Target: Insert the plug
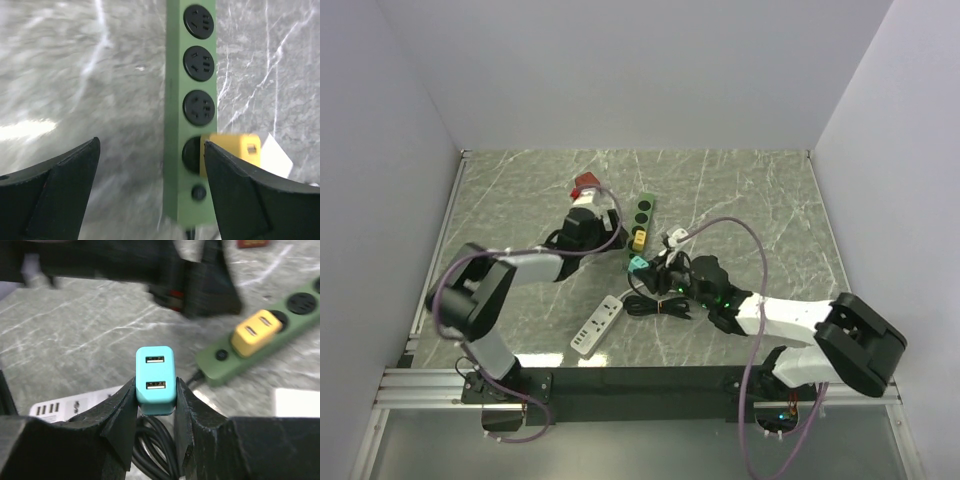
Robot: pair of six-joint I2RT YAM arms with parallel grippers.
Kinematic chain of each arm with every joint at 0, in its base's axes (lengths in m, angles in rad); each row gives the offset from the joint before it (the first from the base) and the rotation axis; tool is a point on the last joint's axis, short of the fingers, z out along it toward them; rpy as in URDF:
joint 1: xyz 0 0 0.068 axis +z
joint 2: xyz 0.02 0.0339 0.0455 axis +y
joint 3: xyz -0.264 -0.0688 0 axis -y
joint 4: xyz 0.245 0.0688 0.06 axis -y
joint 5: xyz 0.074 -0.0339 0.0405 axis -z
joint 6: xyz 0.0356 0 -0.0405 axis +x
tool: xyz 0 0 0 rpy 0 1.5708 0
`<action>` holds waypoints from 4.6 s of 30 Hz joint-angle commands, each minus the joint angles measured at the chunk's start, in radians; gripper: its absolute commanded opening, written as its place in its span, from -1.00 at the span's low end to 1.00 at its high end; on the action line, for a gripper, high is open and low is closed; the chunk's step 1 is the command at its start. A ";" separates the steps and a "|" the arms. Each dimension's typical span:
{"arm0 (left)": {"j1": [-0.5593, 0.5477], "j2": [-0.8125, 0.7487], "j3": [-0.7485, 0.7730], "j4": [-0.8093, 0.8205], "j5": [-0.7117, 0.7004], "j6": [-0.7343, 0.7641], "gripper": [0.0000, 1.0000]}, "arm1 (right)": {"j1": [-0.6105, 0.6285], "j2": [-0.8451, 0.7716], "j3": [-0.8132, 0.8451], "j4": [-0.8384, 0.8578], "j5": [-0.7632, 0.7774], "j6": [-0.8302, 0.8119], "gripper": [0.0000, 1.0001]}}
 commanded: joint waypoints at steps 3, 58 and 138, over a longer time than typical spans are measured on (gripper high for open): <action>-0.042 -0.227 -0.167 0.027 -0.147 -0.030 0.81 | 0.001 -0.175 0.001 -0.079 0.213 -0.091 -1.00; -0.471 0.039 0.106 -0.417 -0.378 -0.033 -0.99 | -0.222 -0.400 -0.034 -0.027 0.008 -0.045 -1.00; -0.312 -0.103 -0.285 0.132 -0.228 -0.047 0.17 | -0.058 0.005 0.099 -0.147 0.457 0.136 -1.00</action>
